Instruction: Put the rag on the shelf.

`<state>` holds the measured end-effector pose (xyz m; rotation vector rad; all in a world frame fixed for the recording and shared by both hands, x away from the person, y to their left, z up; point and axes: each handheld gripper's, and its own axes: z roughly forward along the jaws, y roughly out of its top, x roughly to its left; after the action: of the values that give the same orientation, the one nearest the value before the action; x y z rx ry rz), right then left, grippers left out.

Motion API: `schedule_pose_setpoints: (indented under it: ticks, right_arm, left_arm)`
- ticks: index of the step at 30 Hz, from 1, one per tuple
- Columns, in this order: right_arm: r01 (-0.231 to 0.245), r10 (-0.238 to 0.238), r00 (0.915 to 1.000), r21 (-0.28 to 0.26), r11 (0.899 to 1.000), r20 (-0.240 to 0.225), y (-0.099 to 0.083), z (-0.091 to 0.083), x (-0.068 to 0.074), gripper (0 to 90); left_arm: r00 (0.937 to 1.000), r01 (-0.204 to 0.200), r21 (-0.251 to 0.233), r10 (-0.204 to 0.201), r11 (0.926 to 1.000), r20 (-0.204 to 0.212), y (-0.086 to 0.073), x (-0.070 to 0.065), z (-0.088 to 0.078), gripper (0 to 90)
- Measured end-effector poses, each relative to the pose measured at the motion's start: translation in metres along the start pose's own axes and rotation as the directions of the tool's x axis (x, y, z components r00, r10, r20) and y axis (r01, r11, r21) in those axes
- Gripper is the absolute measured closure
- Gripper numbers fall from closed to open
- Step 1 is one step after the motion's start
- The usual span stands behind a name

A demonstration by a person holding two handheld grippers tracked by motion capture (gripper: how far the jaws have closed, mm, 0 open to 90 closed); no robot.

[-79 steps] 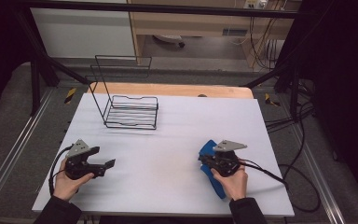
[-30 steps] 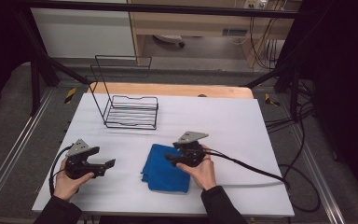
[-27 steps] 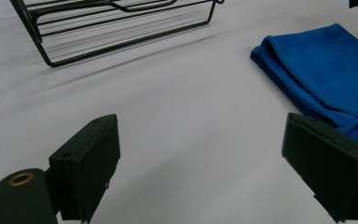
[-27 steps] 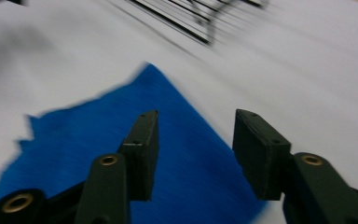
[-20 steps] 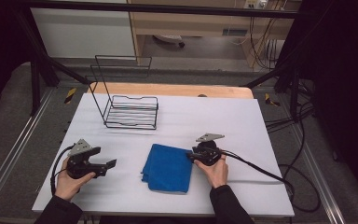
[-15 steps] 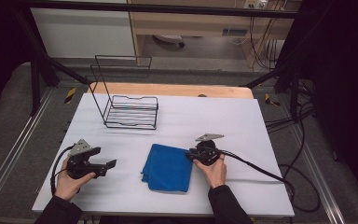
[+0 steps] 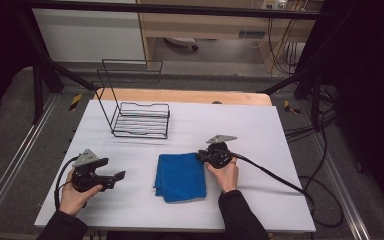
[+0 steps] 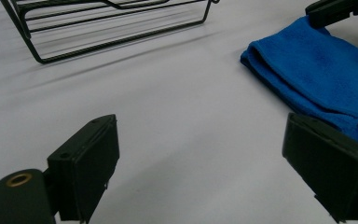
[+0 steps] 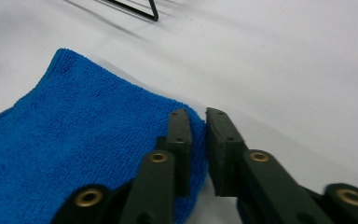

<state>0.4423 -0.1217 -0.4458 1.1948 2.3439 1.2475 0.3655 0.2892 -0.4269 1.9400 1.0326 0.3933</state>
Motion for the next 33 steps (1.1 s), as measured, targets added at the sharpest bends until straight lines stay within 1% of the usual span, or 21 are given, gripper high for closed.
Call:
schedule_pose_setpoints:
  ticks: [1, 2, 3, 5, 6, 7, 8, 9, 11, 12, 13, 15, 17, 18, 20, 22, 24, 27, 28, 30, 33]
  right_arm:
    - [-0.001, 0.001, 1.0, -0.008, 1.0, -0.008, 0.001, -0.004, 0.0, 68.8]
    - [-0.001, 0.001, 1.0, -0.008, 1.0, -0.008, 0.001, -0.004, 0.0, 68.8]
    - [0.018, -0.018, 0.9997, -0.028, 0.999, -0.016, 0.003, -0.011, 0.0, 59.4]
    - [0.039, -0.04, 0.9991, -0.041, 0.998, -0.012, 0.005, -0.02, -0.001, 48.9]
    - [0.039, -0.04, 0.9991, -0.05, 0.998, -0.015, 0.005, -0.024, -0.002, 44.5]
    - [0.039, -0.04, 0.9991, -0.05, 0.998, -0.015, 0.005, -0.024, -0.002, 44.5]
    - [0.037, -0.039, 0.999, -0.057, 0.998, -0.022, 0.005, -0.028, -0.004, 40.0]
    - [0.03, -0.031, 0.9992, -0.061, 0.998, -0.024, 0.004, -0.033, -0.005, 35.1]
    - [0.028, -0.029, 0.9993, -0.068, 0.997, -0.024, 0.002, -0.04, -0.008, 28.8]
    - [0.034, -0.036, 0.999, -0.077, 0.996, -0.025, 0.0, -0.044, -0.01, 25.4]
    - [0.037, -0.039, 0.9988, -0.078, 0.996, -0.029, -0.002, -0.047, -0.011, 21.9]
    - [0.035, -0.038, 0.9987, -0.082, 0.996, -0.034, -0.006, -0.052, -0.014, 17.1]
    - [0.032, -0.035, 0.9987, -0.096, 0.995, -0.038, -0.013, -0.058, -0.018, 10.9]
    - [0.032, -0.035, 0.9987, -0.096, 0.995, -0.038, -0.013, -0.058, -0.018, 10.9]
    - [0.028, -0.03, 0.999, -0.083, 0.996, -0.032, -0.02, -0.062, -0.02, 7.1]
    - [0.027, -0.03, 0.9991, -0.084, 0.996, -0.029, -0.021, -0.063, -0.02, 6.9]
    - [0.025, -0.027, 0.9994, -0.088, 0.996, -0.021, -0.027, -0.066, -0.021, 6.6]
    - [0.011, -0.012, 0.9997, -0.089, 0.996, -0.019, -0.033, -0.069, -0.022, 6.3]
    - [0.006, -0.008, 0.9998, -0.089, 0.996, -0.019, -0.035, -0.07, -0.023, 6.5]
    - [0.003, -0.005, 0.9998, -0.084, 0.996, -0.017, -0.037, -0.07, -0.024, 6.4]
    - [0.004, -0.005, 0.9999, -0.072, 0.997, -0.015, -0.037, -0.07, -0.024, 5.8]
  left_arm:
    - [1.0, 0.0, -0.002, 0.0, 1.0, 0.002, 0.002, -0.002, 0.0, 9.6]
    - [1.0, 0.0, -0.002, 0.0, 1.0, 0.002, 0.002, -0.002, 0.0, 9.1]
    - [1.0, 0.001, -0.001, -0.001, 1.0, 0.001, 0.003, -0.003, 0.001, 8.7]
    - [1.0, -0.001, 0.002, 0.001, 1.0, -0.005, 0.007, -0.006, 0.002, 8.8]
    - [1.0, -0.002, 0.004, 0.002, 1.0, -0.004, 0.01, -0.007, 0.003, 8.8]
    - [0.9999, -0.006, 0.008, 0.006, 0.9999, -0.008, 0.013, -0.009, 0.004, 8.8]
    - [1.0, -0.003, 0.008, 0.003, 1.0, -0.002, 0.016, -0.011, 0.006, 8.8]
    - [1.0, -0.009, 0.014, 0.009, 0.9999, 0.0, 0.018, -0.013, 0.008, 8.9]
    - [0.9997, -0.024, 0.029, 0.024, 0.9993, -0.007, 0.025, -0.018, 0.012, 9.1]
    - [0.9995, -0.03, 0.032, 0.03, 0.999, -0.009, 0.027, -0.021, 0.015, 9.3]
    - [0.9995, -0.032, 0.035, 0.032, 0.9989, 0.003, 0.03, -0.023, 0.018, 9.5]
    - [0.9995, -0.031, 0.042, 0.031, 0.9986, 0.011, 0.036, -0.027, 0.025, 9.9]
    - [0.999, -0.044, 0.056, 0.044, 0.9974, 0.012, 0.041, -0.031, 0.032, 11.0]
    - [0.9987, -0.051, 0.063, 0.051, 0.9967, 0.009, 0.044, -0.034, 0.036, 11.0]
    - [0.9981, -0.061, 0.075, 0.061, 0.9953, 0.009, 0.05, -0.038, 0.043, 12.1]
    - [0.9983, -0.057, 0.078, 0.056, 0.9953, 0.014, 0.054, -0.042, 0.051, 13.0]
    - [0.9986, -0.053, 0.084, 0.052, 0.9951, 0.008, 0.058, -0.045, 0.06, 15.2]
    - [0.9995, -0.031, 0.098, 0.031, 0.9947, 0.003, 0.064, -0.049, 0.072, 18.4]
    - [0.9995, -0.03, 0.101, 0.031, 0.9944, -0.005, 0.066, -0.051, 0.077, 20.9]
    - [0.999, -0.041, 0.109, 0.043, 0.9932, -0.016, 0.069, -0.053, 0.086, 22.5]
    - [0.9994, -0.029, 0.135, 0.031, 0.9904, -0.017, 0.072, -0.055, 0.099, 25.3]
